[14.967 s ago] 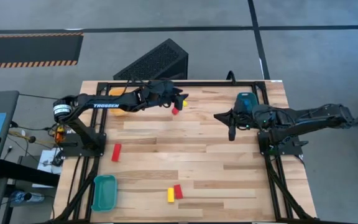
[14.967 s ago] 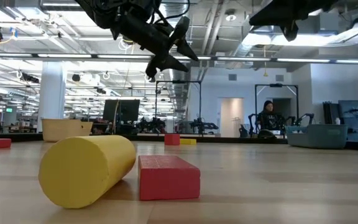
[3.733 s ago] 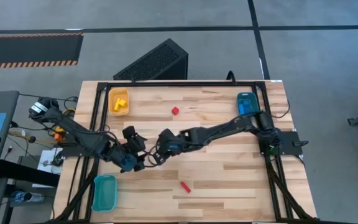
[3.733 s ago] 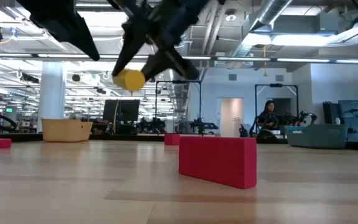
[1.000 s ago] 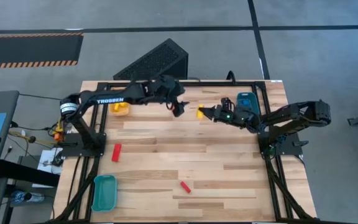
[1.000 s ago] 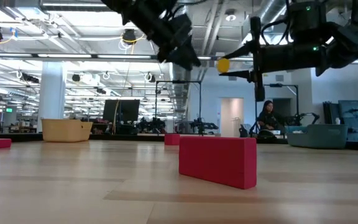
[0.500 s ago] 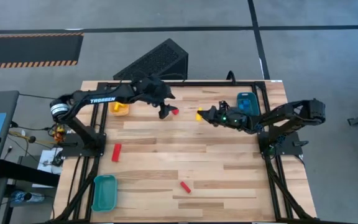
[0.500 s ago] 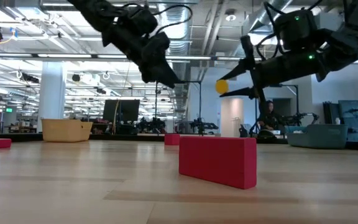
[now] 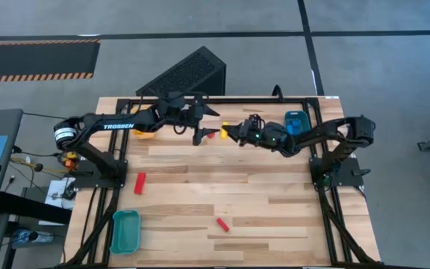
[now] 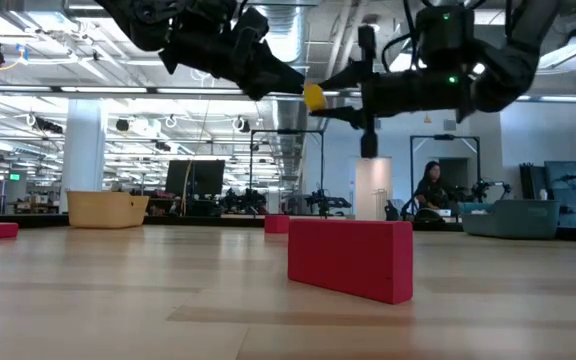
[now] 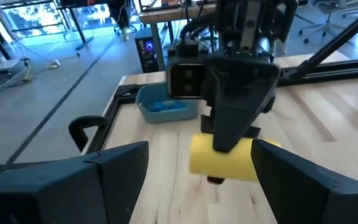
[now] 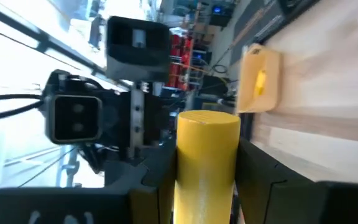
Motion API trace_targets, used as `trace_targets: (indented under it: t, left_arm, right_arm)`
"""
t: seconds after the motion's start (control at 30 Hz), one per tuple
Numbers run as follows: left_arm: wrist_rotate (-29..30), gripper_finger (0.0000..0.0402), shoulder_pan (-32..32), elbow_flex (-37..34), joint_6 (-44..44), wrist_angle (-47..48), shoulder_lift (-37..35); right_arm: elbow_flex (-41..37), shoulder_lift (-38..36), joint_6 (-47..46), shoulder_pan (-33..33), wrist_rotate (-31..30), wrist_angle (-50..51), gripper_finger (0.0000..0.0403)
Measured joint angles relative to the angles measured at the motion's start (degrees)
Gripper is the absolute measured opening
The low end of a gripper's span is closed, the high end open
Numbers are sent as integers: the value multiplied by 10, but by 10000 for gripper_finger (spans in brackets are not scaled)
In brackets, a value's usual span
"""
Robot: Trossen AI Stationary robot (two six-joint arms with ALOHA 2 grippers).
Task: Sort & place blocks by color
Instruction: Put the yellow block into the yellow bin
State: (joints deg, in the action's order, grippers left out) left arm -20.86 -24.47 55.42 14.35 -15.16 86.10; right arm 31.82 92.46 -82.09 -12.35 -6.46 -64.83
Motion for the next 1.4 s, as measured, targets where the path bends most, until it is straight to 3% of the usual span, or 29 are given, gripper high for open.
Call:
trace_targets:
  t: [0.37,0.73,1.07,1.4]
  left_arm:
    - [27,315,17,1,-31,-2,0]
    - [42,373,46,1,-60,-63,0]
    - [109,378,89,2,-42,-65,1]
    - [103,378,99,2,-75,-60,-3]
  right_arm:
    - [36,7,11,4,13,3,142]
    - [39,6,-2,22,38,-43,142]
    - [38,6,-7,13,99,-42,141]
    - [38,6,-13,6,99,-47,140]
